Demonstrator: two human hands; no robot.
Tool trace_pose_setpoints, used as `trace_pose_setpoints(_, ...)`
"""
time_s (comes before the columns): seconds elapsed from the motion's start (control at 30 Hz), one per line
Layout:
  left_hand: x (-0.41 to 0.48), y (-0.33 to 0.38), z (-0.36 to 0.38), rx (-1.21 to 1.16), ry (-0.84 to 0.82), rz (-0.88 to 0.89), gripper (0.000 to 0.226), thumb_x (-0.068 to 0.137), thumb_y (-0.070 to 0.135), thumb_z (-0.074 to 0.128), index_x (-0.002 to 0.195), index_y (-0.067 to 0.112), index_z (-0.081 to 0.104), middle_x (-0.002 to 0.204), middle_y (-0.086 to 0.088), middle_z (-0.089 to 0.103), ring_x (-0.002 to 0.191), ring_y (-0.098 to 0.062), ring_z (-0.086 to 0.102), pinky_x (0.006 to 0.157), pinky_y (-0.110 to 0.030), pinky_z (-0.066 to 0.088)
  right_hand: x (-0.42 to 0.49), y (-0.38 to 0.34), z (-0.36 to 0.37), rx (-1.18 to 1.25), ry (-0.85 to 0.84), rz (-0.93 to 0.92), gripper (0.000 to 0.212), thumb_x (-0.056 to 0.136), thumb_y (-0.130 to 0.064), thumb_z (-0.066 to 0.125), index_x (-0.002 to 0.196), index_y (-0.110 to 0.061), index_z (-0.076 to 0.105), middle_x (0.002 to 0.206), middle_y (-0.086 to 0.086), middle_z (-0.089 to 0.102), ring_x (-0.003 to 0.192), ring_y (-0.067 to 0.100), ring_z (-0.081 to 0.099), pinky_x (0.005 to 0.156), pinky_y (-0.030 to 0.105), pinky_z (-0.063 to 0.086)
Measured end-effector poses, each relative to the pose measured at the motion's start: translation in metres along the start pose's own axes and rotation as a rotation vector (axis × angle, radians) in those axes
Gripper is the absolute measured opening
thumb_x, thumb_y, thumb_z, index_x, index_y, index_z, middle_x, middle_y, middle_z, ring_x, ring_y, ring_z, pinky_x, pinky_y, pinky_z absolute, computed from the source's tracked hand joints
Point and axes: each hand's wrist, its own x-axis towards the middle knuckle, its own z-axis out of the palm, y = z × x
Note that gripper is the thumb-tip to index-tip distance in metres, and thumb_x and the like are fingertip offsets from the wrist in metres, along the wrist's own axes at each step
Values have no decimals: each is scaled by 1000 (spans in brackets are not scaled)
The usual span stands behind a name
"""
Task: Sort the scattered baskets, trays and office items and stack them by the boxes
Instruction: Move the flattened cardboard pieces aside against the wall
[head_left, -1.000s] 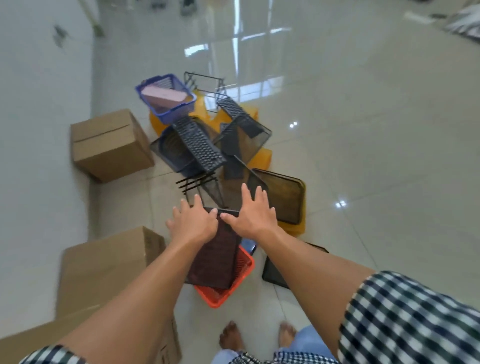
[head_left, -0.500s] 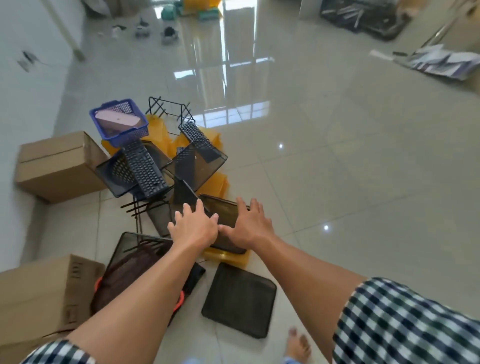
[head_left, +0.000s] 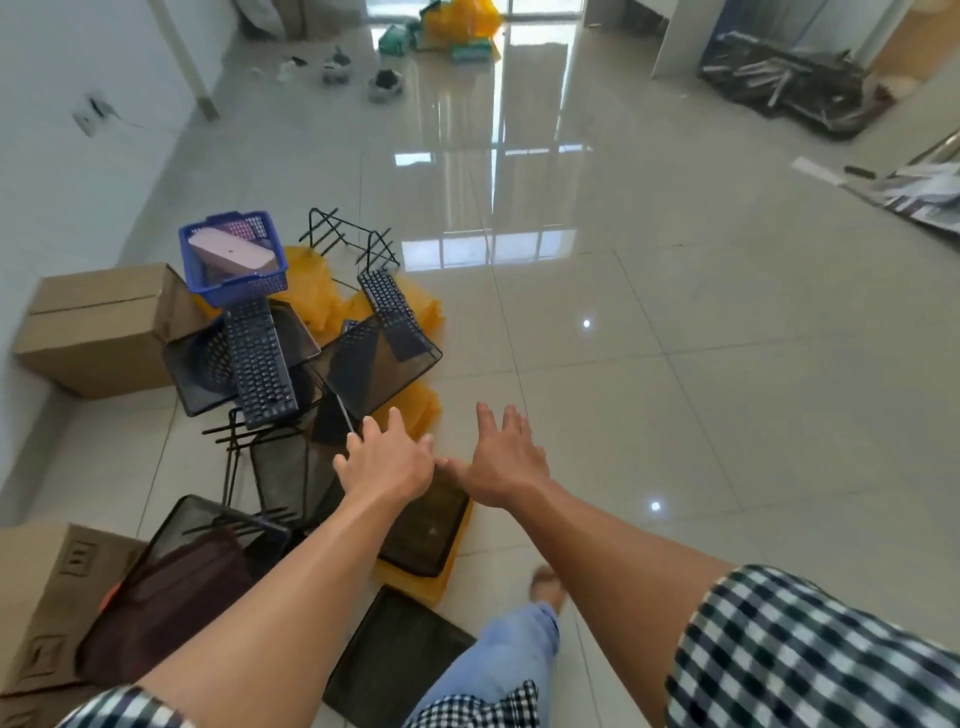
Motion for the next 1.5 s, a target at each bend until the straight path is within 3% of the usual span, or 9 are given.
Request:
trace_pose_setpoints(0.3,184,92,-42,-93,-28,-159,72,101,61,31,161,27,11,167,-10,13,152,-36,16,119,-55,18,220,-8,-93,-92,-79,-92,96,92,-71,49,162,-28,-1,169,11,-6,156,30,-5,122,56,16)
trace_pose_setpoints(0.67,382,212,-142,-127,0,-200,70,103,56,33,161,25,9,168,-10,9,153,-35,11,122,-54,15,453,-32,-230,-88,-78,-139,96,92,-72,47,162,-28,-2,170,10,-5,156,29,-4,122,57,19)
trace_pose_setpoints(1.03,617,346,-219,-272,54,-357,70,101,58,35,160,27,12,166,-10,16,151,-36,17,119,-55,20,729,-70,-374,-192,-129,-322,93,94,-70,48,162,-28,0,169,11,-5,156,29,-3,123,55,17)
trace_pose_setpoints(1.33,785,348,-300,-358,117,-566,69,102,55,36,160,26,14,168,-9,10,152,-36,13,120,-55,17,911,-188,-403,-264,-219,-519,95,93,-71,48,162,-28,-2,169,10,-7,156,30,-4,122,58,15)
trace_pose_setpoints(1.5,899,331,-345,-407,112,-663,68,103,53,37,160,24,15,166,-11,16,151,-36,16,119,-55,20,1012,-276,-410,-315,-283,-593,96,92,-72,48,161,-28,-1,169,10,-6,156,30,-5,122,57,15)
